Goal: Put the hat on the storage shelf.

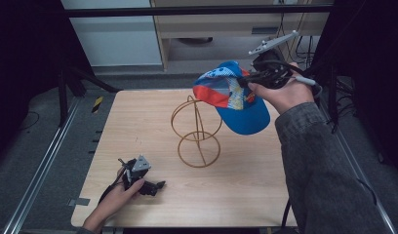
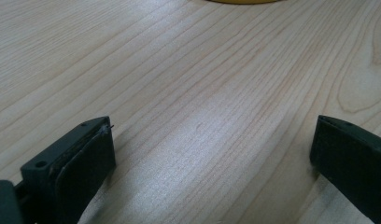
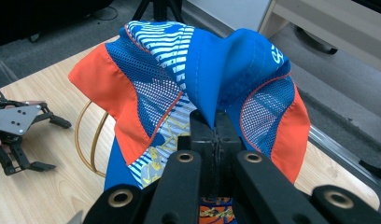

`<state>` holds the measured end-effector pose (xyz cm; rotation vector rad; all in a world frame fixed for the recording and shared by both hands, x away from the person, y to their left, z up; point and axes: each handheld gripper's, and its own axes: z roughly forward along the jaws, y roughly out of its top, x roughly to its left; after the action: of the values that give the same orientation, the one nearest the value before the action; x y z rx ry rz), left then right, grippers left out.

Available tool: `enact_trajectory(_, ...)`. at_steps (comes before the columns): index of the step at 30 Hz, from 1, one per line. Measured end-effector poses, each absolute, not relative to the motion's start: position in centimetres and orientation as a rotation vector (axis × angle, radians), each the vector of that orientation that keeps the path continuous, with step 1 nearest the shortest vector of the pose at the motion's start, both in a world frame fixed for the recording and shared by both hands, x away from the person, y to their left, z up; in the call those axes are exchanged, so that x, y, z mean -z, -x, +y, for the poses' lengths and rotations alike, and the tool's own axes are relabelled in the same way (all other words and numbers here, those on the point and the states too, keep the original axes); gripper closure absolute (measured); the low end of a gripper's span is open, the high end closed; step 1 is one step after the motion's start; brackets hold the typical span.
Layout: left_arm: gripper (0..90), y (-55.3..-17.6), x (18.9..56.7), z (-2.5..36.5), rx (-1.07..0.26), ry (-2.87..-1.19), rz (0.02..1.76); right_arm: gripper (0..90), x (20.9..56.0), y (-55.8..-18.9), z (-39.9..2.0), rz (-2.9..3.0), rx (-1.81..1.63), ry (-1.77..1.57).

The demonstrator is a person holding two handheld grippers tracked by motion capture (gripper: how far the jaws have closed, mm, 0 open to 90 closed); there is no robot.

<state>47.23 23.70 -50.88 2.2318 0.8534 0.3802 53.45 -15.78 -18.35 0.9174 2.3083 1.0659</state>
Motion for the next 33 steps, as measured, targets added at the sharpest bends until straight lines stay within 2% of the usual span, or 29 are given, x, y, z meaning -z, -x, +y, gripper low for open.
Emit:
enact_trajectory(22, 0.0, -47.2, 50.9, 23.7, -0.381, -2.23, 0.853, 90.0, 17.1, -55.7, -12.0, 2.345, -1.065, -0.86)
enact_trajectory(33, 0.0, -47.2, 50.9, 23.7, -0.381, -2.232, 0.852, 90.0, 18.3, -58.0, -8.8, 2.411, -1.026, -0.832)
